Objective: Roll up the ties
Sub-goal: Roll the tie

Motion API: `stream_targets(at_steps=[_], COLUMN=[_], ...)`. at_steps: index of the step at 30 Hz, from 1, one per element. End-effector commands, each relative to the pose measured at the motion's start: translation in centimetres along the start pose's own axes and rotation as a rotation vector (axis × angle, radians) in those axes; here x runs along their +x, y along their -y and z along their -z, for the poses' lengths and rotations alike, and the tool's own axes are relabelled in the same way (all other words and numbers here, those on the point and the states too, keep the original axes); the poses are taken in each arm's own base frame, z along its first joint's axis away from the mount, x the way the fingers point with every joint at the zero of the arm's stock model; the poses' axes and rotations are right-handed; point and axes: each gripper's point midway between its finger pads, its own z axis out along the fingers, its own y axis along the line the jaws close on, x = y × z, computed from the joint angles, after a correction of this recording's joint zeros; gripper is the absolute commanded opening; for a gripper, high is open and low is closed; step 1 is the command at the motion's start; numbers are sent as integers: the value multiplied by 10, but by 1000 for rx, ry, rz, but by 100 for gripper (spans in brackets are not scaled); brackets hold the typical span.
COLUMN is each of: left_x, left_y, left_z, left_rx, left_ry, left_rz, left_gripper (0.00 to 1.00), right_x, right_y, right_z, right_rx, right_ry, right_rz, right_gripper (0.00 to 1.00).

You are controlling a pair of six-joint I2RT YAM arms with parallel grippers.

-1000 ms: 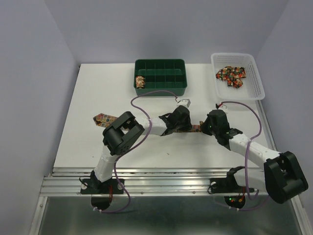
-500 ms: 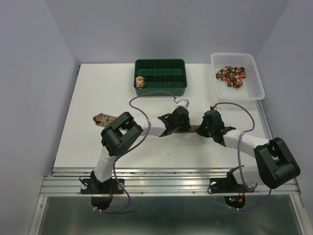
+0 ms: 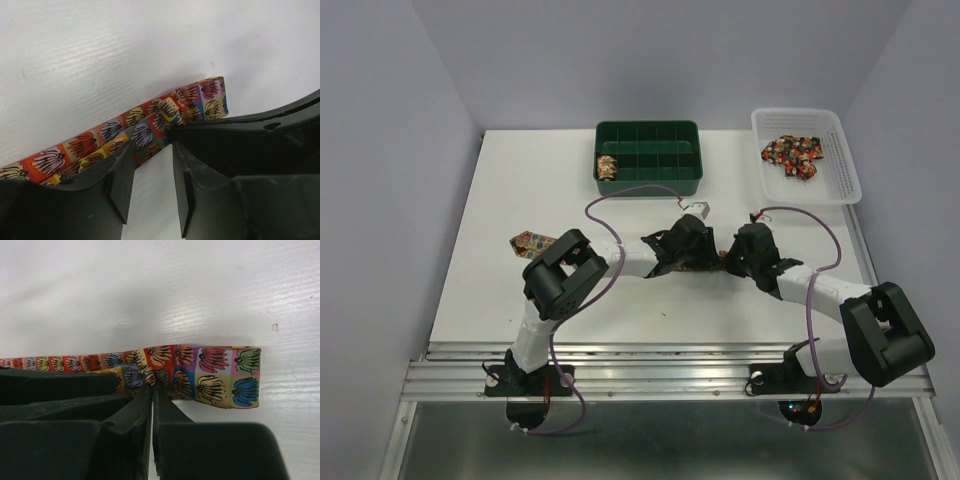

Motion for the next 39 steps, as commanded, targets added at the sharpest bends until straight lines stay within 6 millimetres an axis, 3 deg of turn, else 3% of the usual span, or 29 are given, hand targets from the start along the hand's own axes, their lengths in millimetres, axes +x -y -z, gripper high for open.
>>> stream_targets(at_steps=[1, 6, 14, 29, 39], left_x=[-23, -25, -21, -18, -18], left_y=[28, 24, -3, 16, 1], left_z=[14, 5, 6, -14, -26], left_rx=[79, 45, -44, 57, -40], left_ry=[51, 33, 33, -3, 15], left_rz=[28, 67, 160, 161, 128], left_gripper=[47, 50, 50, 50, 50], right_x=[-8, 2, 13, 14, 16], right_y=[-14, -13, 0, -3, -9], right_z=[-3, -7, -8, -5, -6], right_rx=[-53, -67, -34, -63, -97], right_ry=[40, 13, 0, 9, -2], right_rz=[2, -3, -30, -45, -43], right_gripper=[4, 4, 5, 14, 18])
